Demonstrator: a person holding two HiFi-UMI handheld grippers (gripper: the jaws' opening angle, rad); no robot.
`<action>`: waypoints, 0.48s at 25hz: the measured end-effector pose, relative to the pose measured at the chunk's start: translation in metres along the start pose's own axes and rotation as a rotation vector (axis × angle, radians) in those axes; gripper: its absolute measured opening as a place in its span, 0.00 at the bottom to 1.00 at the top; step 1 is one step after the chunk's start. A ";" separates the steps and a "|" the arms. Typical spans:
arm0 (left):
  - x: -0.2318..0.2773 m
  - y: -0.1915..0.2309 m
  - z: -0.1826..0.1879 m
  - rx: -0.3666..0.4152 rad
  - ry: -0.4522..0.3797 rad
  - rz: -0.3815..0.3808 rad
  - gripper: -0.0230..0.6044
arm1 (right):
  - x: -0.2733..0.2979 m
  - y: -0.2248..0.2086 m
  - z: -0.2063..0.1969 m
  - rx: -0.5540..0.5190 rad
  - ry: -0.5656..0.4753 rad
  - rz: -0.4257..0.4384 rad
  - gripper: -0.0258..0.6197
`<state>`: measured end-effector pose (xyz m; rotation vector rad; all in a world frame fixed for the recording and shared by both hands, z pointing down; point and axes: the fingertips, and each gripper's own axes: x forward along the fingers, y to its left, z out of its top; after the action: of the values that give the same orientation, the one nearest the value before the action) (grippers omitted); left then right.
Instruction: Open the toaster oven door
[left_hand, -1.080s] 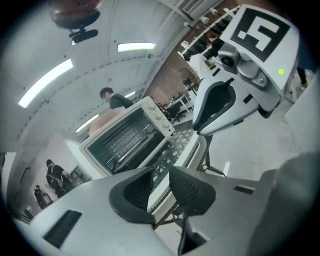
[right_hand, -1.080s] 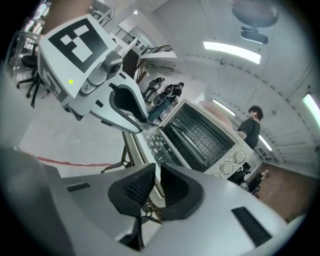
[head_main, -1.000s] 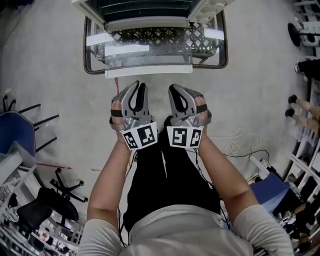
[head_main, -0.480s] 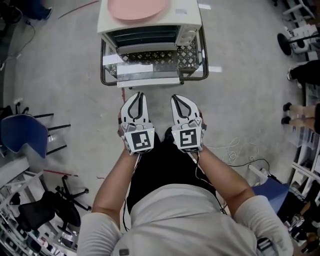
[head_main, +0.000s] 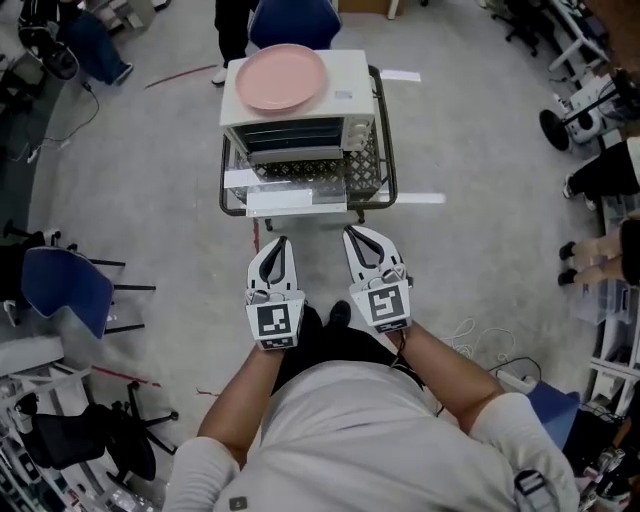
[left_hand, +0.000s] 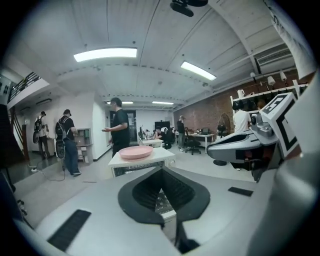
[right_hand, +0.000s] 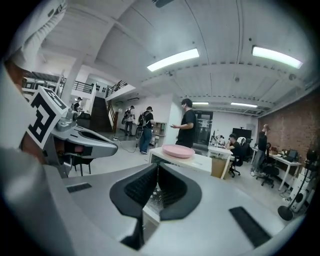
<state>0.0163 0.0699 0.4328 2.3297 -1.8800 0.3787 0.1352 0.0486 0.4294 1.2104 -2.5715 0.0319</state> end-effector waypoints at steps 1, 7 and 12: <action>-0.003 -0.001 0.006 -0.008 0.004 0.006 0.06 | -0.004 -0.002 0.005 -0.006 -0.010 -0.002 0.08; -0.022 0.002 0.036 0.018 -0.058 0.007 0.06 | -0.028 0.001 0.024 -0.056 -0.048 0.004 0.08; -0.044 -0.005 0.045 0.079 -0.066 -0.054 0.06 | -0.047 0.013 0.037 -0.042 -0.075 0.019 0.08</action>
<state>0.0173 0.1012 0.3782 2.4680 -1.8584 0.3804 0.1441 0.0873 0.3823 1.1938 -2.6337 -0.0643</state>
